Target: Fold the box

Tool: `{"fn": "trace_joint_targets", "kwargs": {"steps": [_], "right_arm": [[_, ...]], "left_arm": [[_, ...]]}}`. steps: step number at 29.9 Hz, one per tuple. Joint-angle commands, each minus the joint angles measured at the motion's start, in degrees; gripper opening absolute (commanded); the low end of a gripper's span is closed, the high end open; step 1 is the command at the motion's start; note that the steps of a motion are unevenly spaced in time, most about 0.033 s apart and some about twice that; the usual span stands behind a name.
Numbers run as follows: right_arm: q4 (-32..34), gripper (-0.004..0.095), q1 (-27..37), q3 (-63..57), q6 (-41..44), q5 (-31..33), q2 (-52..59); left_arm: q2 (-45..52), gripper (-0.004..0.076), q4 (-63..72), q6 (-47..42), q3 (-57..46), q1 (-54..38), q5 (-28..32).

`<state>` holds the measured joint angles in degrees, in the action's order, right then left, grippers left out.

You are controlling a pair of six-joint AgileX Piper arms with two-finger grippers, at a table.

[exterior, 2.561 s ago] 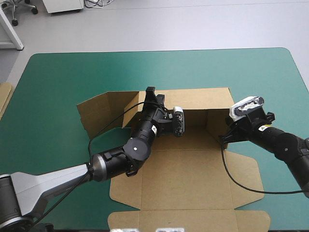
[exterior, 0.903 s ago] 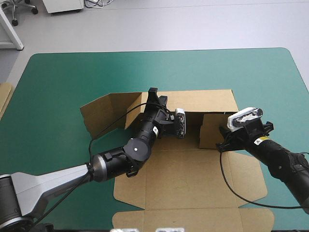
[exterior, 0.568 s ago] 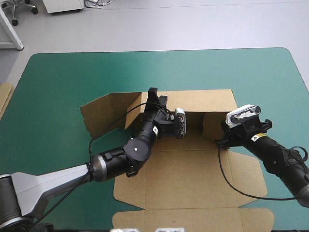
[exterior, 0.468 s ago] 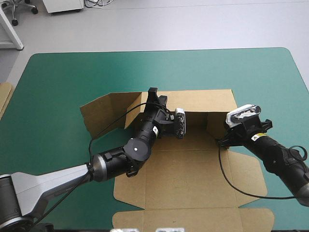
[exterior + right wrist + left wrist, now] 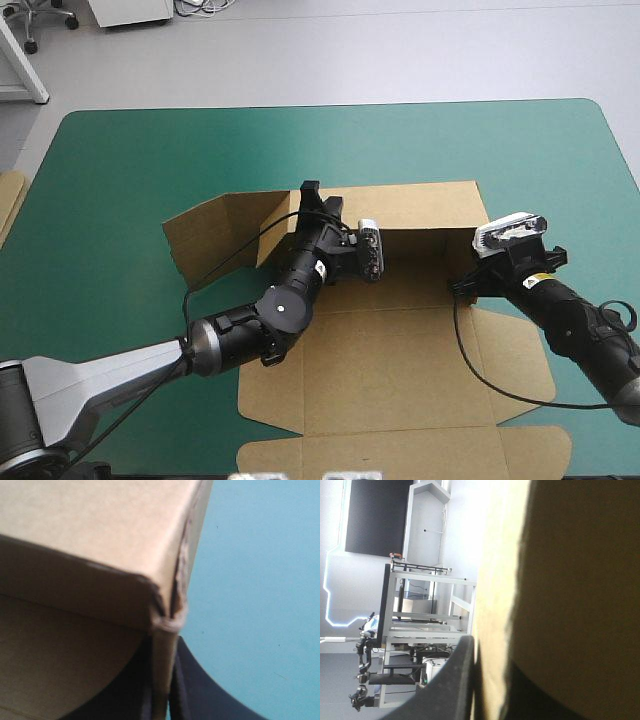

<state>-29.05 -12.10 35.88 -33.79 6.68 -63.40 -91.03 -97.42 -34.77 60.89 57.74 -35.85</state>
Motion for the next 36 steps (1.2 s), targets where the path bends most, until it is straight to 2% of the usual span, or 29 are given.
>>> {"fn": "trace_joint_targets", "kwargs": {"steps": [1,5,8,11,14,18,23,32,36], "right_arm": [[-0.6,-0.0019,-0.1,1.5,-1.6,-3.5,1.0],[-0.6,-0.0019,-0.1,1.5,-1.6,-4.4,0.6],[-0.6,-0.0019,-0.1,1.5,-1.6,-4.8,-0.5],[-0.9,-0.0019,-0.1,1.5,-1.0,-4.9,-1.5],[-0.9,-0.0019,-0.1,1.5,-0.2,-5.3,-2.0],[-0.9,-0.0019,-0.1,1.5,0.5,-6.2,-2.0],[-0.9,-0.0019,-0.1,1.5,0.7,-6.2,-2.3],[-0.9,-0.0019,-0.1,1.6,0.7,-6.2,-2.3],[-0.9,-0.002,-0.1,1.6,1.2,-6.0,-2.3]], "left_arm": [[2.9,0.015,-6.8,-3.2,1.7,0.8,-0.7],[3.8,0.0321,-6.8,-3.2,1.8,3.3,-5.4],[4.8,0.0379,-6.8,-2.6,1.8,6.1,-10.0],[5.6,0.0377,-5.4,-0.9,1.8,9.0,-14.1],[6.5,0.0377,0.5,4.9,2.3,11.9,-17.2],[7.8,0.0376,12.5,12.7,4.5,14.4,-19.2],[9.7,0.037,20.2,15.9,8.5,16.5,-21.9],[15.1,0.037,31.3,23.1,21.8,16.3,-24.8],[16.6,0.0366,39.3,26.6,26.8,11.4,-24.7]]}}
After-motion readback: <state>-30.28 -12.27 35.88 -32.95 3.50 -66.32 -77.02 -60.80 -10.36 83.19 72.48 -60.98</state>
